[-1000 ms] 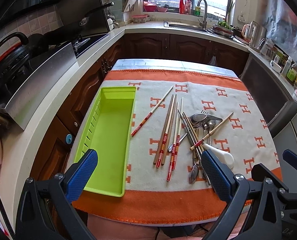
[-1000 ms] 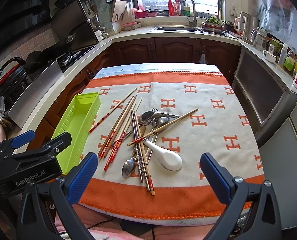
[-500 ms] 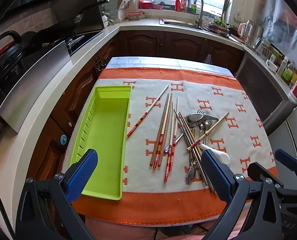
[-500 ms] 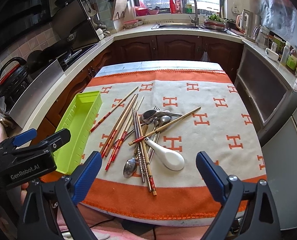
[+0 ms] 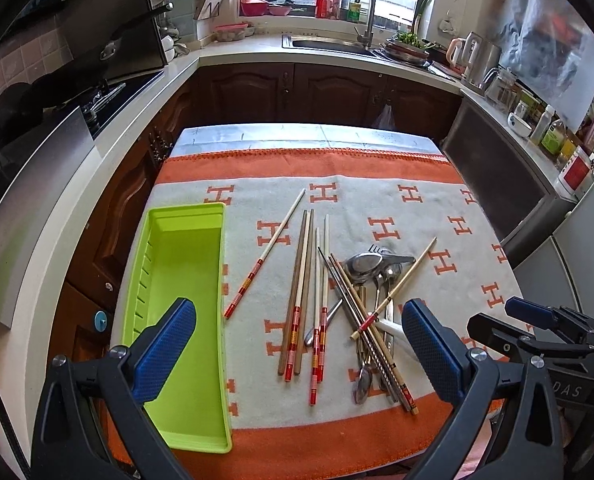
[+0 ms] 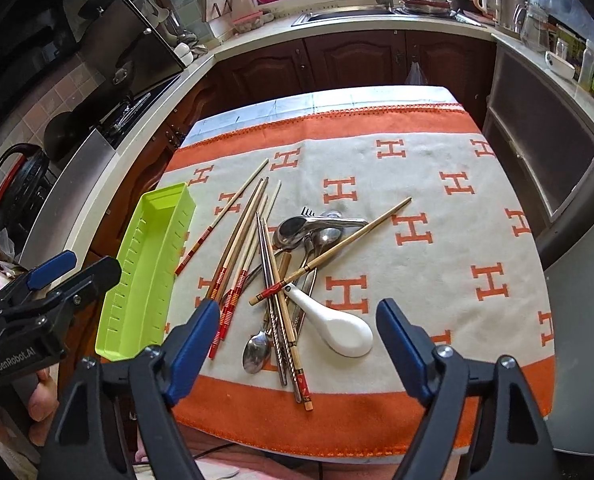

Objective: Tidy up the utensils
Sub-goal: 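Move both tools down toward the pile of chopsticks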

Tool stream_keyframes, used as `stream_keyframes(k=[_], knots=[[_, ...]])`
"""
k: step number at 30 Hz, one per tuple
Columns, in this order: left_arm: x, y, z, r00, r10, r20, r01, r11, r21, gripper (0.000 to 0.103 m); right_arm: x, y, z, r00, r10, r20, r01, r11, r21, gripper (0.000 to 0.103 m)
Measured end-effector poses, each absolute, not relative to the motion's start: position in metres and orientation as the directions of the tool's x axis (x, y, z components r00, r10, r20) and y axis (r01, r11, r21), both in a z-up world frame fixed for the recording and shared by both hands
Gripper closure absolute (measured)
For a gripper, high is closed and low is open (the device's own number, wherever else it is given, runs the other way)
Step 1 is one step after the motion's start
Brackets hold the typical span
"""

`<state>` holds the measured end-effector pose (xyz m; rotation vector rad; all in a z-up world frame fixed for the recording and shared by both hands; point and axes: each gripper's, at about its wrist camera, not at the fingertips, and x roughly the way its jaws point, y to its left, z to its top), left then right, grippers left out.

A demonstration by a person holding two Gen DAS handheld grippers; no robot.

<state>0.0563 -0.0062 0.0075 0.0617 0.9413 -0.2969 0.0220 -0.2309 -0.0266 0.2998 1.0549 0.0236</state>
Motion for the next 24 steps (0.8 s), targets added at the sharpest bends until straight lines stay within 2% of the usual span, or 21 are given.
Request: stream_keyframes(k=[4, 6, 10, 12, 14, 15, 20, 24], knots=[[0.085, -0.006, 0.004, 0.551, -0.216, -0.806, 0.251, 0.964, -0.086, 0.004, 0.048, -0.248, -0.033, 0.464, 0.181, -0.867, 0.148, 0.949, 0.277, 0.026], [0.097, -0.006, -0.003, 0.548, -0.206, -0.811, 0.239, 0.967, -0.085, 0.009, 0.064, -0.259, -0.040, 0.443, 0.199, -0.874, 0.175, 0.937, 0.302, 0.027], [0.120, -0.015, -0.025, 0.513, -0.162, -0.843, 0.233, 0.972, -0.045, 0.012, 0.094, -0.281, -0.065, 0.389, 0.241, -0.889, 0.252, 0.901, 0.354, 0.034], [0.131, -0.020, -0.041, 0.470, -0.152, -0.869, 0.229, 0.972, -0.047, 0.032, 0.108, -0.289, -0.084, 0.353, 0.265, -0.897, 0.292, 0.880, 0.375, 0.040], [0.139, -0.023, -0.059, 0.408, -0.172, -0.896, 0.227, 0.970, -0.082, 0.044, 0.119, -0.295, -0.105, 0.311, 0.282, -0.908, 0.337, 0.860, 0.382, 0.047], [0.142, -0.024, -0.068, 0.375, -0.189, -0.908, 0.221, 0.969, -0.110, 0.047, 0.123, -0.297, -0.115, 0.297, 0.300, -0.906, 0.349, 0.849, 0.396, 0.047], [0.145, -0.031, -0.101, 0.271, -0.260, -0.927, 0.198, 0.957, -0.211, 0.050, 0.138, -0.298, -0.154, 0.241, 0.358, -0.902, 0.409, 0.805, 0.429, 0.060], [0.142, -0.036, -0.112, 0.230, -0.287, -0.930, 0.195, 0.950, -0.245, 0.061, 0.144, -0.291, -0.171, 0.211, 0.391, -0.896, 0.418, 0.792, 0.444, 0.073]])
